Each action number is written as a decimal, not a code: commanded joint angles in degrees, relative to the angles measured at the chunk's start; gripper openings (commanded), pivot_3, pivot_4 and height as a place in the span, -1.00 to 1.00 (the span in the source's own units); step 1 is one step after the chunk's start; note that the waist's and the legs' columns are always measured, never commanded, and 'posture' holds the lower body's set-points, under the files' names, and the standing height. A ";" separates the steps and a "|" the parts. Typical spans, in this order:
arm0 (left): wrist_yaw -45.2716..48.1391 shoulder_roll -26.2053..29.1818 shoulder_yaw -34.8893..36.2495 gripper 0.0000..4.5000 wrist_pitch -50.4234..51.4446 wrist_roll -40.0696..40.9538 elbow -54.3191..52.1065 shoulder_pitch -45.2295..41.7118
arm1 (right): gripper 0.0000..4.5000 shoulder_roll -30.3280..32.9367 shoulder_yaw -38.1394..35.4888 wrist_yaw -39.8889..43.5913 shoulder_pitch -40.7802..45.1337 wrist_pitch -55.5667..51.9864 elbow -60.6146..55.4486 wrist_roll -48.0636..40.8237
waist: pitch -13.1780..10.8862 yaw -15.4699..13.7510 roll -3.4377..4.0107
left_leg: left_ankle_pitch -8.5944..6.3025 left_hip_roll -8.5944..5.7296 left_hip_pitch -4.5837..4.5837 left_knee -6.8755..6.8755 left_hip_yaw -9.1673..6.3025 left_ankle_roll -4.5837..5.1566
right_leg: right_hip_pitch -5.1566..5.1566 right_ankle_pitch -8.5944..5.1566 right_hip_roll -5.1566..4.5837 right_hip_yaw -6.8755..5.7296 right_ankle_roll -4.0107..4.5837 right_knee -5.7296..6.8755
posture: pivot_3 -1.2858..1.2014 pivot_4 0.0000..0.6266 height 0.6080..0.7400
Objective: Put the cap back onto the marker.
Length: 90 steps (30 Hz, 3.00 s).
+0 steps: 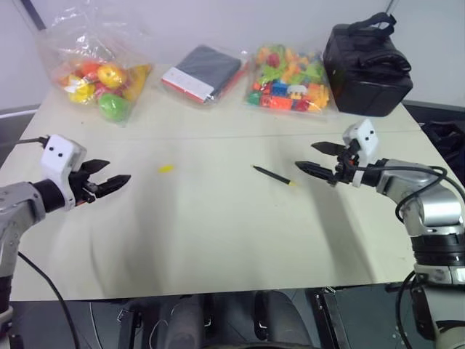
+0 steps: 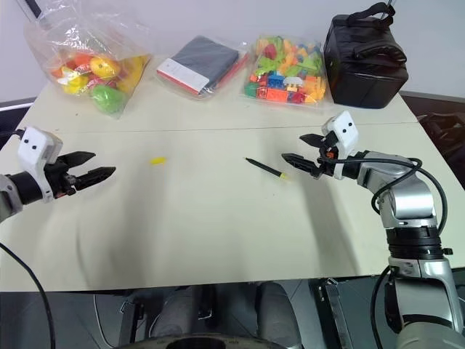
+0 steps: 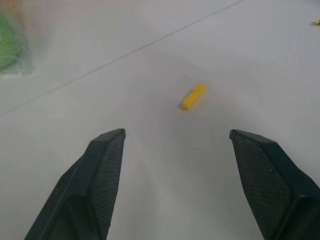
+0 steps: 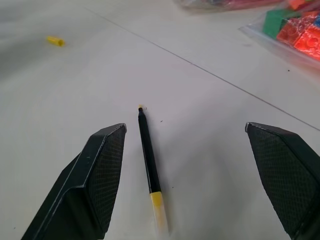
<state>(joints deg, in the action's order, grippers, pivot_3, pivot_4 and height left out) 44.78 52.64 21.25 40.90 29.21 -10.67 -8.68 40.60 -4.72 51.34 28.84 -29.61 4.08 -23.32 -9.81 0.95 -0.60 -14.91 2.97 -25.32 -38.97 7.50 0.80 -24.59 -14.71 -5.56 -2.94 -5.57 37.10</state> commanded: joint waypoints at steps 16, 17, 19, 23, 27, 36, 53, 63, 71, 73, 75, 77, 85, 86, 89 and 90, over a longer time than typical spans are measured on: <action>-1.32 -0.85 3.12 0.55 0.25 2.87 -2.99 -0.63 | 0.75 -0.61 -0.25 -0.75 1.20 -0.86 -3.53 -0.40 | 0.00 -0.05 0.00 | -0.01 -0.01 0.00 0.00 0.01 0.01 | 0.00 0.02 0.01 0.00 -0.05 0.00 | 0.03 -0.52 1.00; -1.26 -0.83 3.02 0.55 0.34 2.99 -3.01 -0.69 | 0.75 -0.72 -0.38 -0.90 1.23 -0.81 -3.49 -0.43 | 0.00 -0.06 0.00 | -0.01 -0.01 0.00 0.00 0.01 0.01 | 0.00 0.02 0.01 0.00 -0.04 0.00 | 0.03 -0.52 1.00; -1.24 -0.77 2.80 0.55 0.11 2.91 -2.96 -0.89 | 0.75 -0.79 -0.44 -1.03 1.29 -0.66 -3.33 -0.36 | 0.00 -0.05 0.00 | 0.00 -0.01 0.00 0.00 0.00 0.01 | 0.00 0.02 0.01 0.00 -0.04 0.00 | 0.03 -0.52 1.00; -1.54 -0.71 2.30 0.55 -1.01 2.23 -2.27 -2.23 | 0.75 -1.11 -0.63 -1.67 2.37 1.30 -1.39 0.58 | 0.00 -0.09 0.00 | 0.00 -0.02 0.00 0.00 0.01 0.00 | 0.00 0.03 0.01 0.00 -0.05 0.00 | 0.03 -0.52 1.00; -1.23 -0.33 1.66 0.55 -1.91 1.64 -0.36 -4.92 | 0.75 -0.97 -0.28 -1.36 4.92 2.62 1.67 1.59 | 0.00 -0.08 0.00 | 0.02 -0.04 0.00 -0.01 0.02 -0.02 | 0.01 0.03 0.02 0.00 -0.06 0.01 | 0.03 -0.52 1.00; 7.03 1.68 -1.49 0.55 -7.18 0.27 4.10 -6.27 | 0.75 0.24 1.19 2.76 7.21 5.76 4.85 3.73 | 0.00 -0.02 0.00 | 0.08 -0.09 0.00 -0.02 0.10 -0.13 | 0.01 0.03 0.05 -0.01 -0.08 0.00 | 0.03 -0.52 1.00; 25.49 -5.79 -23.77 0.55 -32.19 -14.98 31.53 -30.69 | 0.75 -5.88 10.96 11.13 15.64 18.93 23.63 12.71 | 0.00 -0.08 0.00 | 0.11 -0.17 -0.06 -0.08 0.25 -0.15 | 0.00 0.04 0.14 -0.03 -0.09 0.00 | 0.03 -0.52 1.00; 28.16 -13.10 -26.76 0.55 -37.01 -17.39 36.30 -37.56 | 0.75 -10.50 12.58 10.74 18.52 24.12 32.19 17.12 | -0.01 0.02 0.00 | 0.12 -0.15 -0.07 -0.15 0.25 -0.16 | 0.01 0.04 0.16 -0.02 -0.11 0.03 | 0.03 -0.52 1.00; 27.32 -15.06 -26.36 0.55 -38.55 -18.26 37.94 -37.99 | 0.75 -12.67 13.62 8.40 18.41 24.42 34.18 20.11 | -0.01 -0.06 0.00 | 0.13 -0.14 -0.07 -0.16 0.23 -0.17 | 0.01 0.04 0.17 -0.02 -0.11 0.06 | 0.03 -0.52 1.00; 27.14 -15.29 -26.24 0.55 -38.88 -18.28 37.90 -37.64 | 0.75 -12.91 13.88 8.17 18.13 24.02 34.06 20.69 | -0.01 -0.09 0.00 | 0.13 -0.14 -0.07 -0.17 0.23 -0.16 | 0.01 0.04 0.17 -0.02 -0.11 0.06 | 0.03 -0.52 1.00; 27.02 -15.44 -26.13 0.55 -39.08 -18.34 37.71 -37.24 | 0.75 -12.84 14.23 8.25 17.54 23.83 33.80 21.34 | -0.01 -0.03 0.00 | 0.13 -0.14 -0.07 -0.17 0.22 -0.17 | 0.01 0.04 0.17 -0.02 -0.11 0.07 | 0.03 -0.52 1.00; 26.95 -15.51 -26.04 0.55 -39.19 -18.38 37.55 -36.96 | 0.75 -12.56 14.57 8.67 16.92 23.63 33.43 21.69 | -0.01 0.00 0.00 | 0.13 -0.14 -0.07 -0.17 0.22 -0.17 | 0.01 0.04 0.18 -0.02 -0.11 0.07 | 0.03 -0.52 1.00; 26.39 -15.75 -25.82 0.55 -39.75 -18.39 37.31 -36.04 | 0.75 -11.49 14.17 10.49 14.44 21.05 30.16 21.19 | 0.00 -0.06 0.00 | 0.13 -0.13 -0.07 -0.17 0.21 -0.17 | 0.02 0.04 0.18 -0.02 -0.11 0.08 | 0.03 -0.52 1.00; 26.30 -15.80 -25.83 0.55 -39.89 -18.40 37.44 -35.98 | 0.65 -11.53 14.17 10.41 14.27 20.95 30.03 21.25 | 0.00 -0.06 0.00 | 0.13 -0.13 -0.07 -0.17 0.21 -0.17 | 0.02 0.04 0.18 -0.02 -0.11 0.07 | 0.03 -0.52 1.00; 25.81 -16.01 -25.85 0.55 -40.33 -18.39 37.68 -35.72 | 0.13 -12.01 14.00 9.68 13.91 20.53 29.78 21.36 | 0.00 -0.07 0.00 | 0.13 -0.13 -0.06 -0.18 0.20 -0.17 | 0.03 0.04 0.18 -0.02 -0.11 0.08 | 0.03 -0.52 1.00; 25.68 -16.06 -25.85 0.55 -40.36 -18.36 37.69 -35.67 | -0.09 -12.18 13.93 9.56 13.86 20.36 29.69 21.32 | 0.00 -0.07 0.00 | 0.13 -0.14 -0.06 -0.18 0.20 -0.17 | 0.03 0.04 0.18 -0.02 -0.11 0.09 | 0.03 -0.52 1.00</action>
<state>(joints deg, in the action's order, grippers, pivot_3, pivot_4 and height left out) 70.81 36.45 -5.92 1.57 10.70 28.08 -44.55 28.10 10.03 61.62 42.96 -8.68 34.92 -1.65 -9.81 0.88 -0.60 -14.78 2.84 -25.37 -39.16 7.71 0.63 -24.55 -14.67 -5.38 -2.96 -5.68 37.20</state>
